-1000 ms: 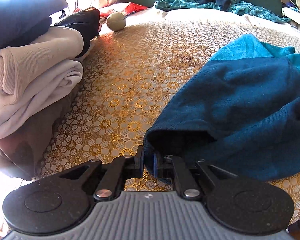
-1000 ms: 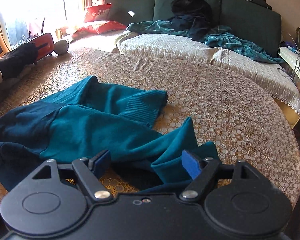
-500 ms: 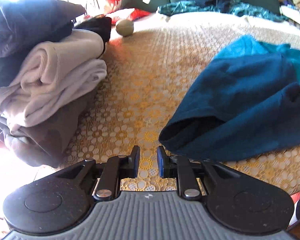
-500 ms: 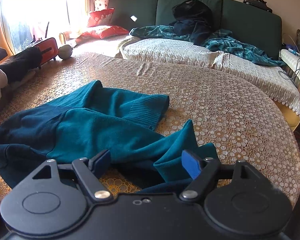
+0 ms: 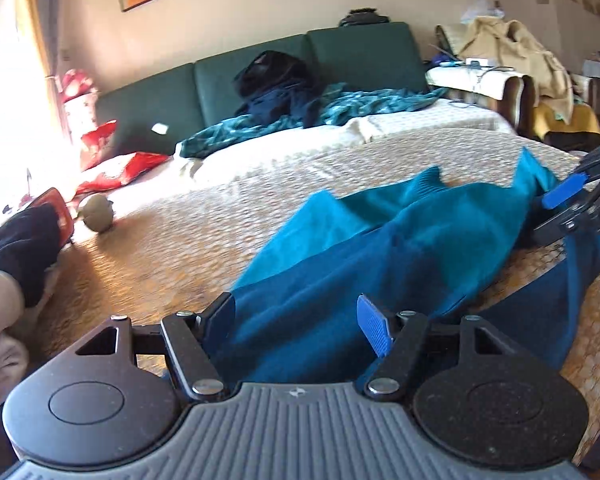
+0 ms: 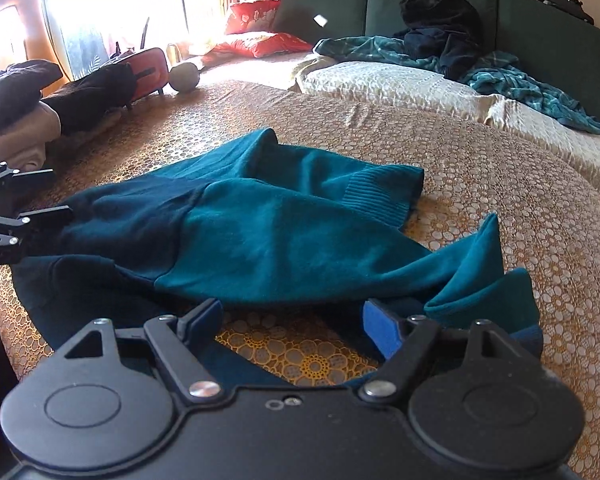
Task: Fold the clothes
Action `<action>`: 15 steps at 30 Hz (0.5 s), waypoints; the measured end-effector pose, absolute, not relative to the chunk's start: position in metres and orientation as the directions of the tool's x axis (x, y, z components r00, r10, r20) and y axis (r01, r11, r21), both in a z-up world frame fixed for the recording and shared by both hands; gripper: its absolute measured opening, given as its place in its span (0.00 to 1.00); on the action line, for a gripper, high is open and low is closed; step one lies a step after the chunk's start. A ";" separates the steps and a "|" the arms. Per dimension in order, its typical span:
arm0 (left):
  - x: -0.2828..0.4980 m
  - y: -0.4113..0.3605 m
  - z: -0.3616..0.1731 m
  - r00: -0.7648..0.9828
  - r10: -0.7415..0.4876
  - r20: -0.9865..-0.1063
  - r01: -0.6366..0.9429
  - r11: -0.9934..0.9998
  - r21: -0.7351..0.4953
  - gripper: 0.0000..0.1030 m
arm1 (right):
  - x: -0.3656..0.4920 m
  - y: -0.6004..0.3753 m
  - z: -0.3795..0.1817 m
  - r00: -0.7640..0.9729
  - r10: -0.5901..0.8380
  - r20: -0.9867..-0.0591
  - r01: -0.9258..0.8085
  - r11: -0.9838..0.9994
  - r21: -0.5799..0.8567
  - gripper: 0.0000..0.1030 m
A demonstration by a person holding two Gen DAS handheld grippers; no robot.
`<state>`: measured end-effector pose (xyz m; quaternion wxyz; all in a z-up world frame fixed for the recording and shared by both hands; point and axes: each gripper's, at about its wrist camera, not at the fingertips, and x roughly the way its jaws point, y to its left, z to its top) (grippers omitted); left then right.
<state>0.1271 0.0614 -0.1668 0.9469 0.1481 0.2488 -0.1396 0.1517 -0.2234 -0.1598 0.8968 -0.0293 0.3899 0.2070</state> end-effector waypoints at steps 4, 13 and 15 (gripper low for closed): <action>0.134 0.038 -0.176 0.820 -0.241 -0.519 0.397 0.893 0.213 0.65 | 0.161 -0.227 -0.165 0.583 0.394 -0.710 -0.345 0.912 0.222 1.00; 0.140 0.013 -0.188 0.805 -0.304 -0.509 0.522 0.772 0.363 0.65 | 0.197 -0.245 -0.187 0.555 0.493 -0.670 -0.013 0.810 0.586 1.00; 0.140 0.011 -0.190 0.796 -0.319 -0.514 0.543 0.752 0.374 0.65 | 0.200 -0.244 -0.189 0.570 0.491 -0.659 0.024 0.792 0.610 1.00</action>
